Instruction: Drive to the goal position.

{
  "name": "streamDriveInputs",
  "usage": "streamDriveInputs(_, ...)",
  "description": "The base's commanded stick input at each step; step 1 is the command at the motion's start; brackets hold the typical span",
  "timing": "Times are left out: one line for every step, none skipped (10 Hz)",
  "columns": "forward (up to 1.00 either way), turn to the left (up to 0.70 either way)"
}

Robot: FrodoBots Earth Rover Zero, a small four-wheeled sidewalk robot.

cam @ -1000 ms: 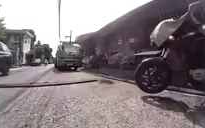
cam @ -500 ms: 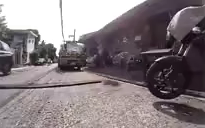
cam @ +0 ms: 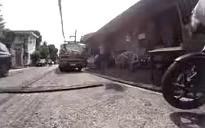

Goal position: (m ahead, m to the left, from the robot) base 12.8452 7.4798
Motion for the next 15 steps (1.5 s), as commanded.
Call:
streamDriveInputs(0.70,0.00)
streamDriveInputs(0.70,0.00)
streamDriveInputs(0.70,-0.09)
streamDriveInputs(0.70,-0.21)
streamDriveInputs(0.70,-0.08)
streamDriveInputs(0.70,-0.21)
streamDriveInputs(0.70,-0.08)
streamDriveInputs(0.70,-0.21)
streamDriveInputs(0.70,-0.08)
streamDriveInputs(0.70,-0.27)
streamDriveInputs(0.70,-0.27)
streamDriveInputs(0.70,-0.27)
streamDriveInputs(0.70,0.00)
streamDriveInputs(0.70,0.00)
streamDriveInputs(0.70,0.00)
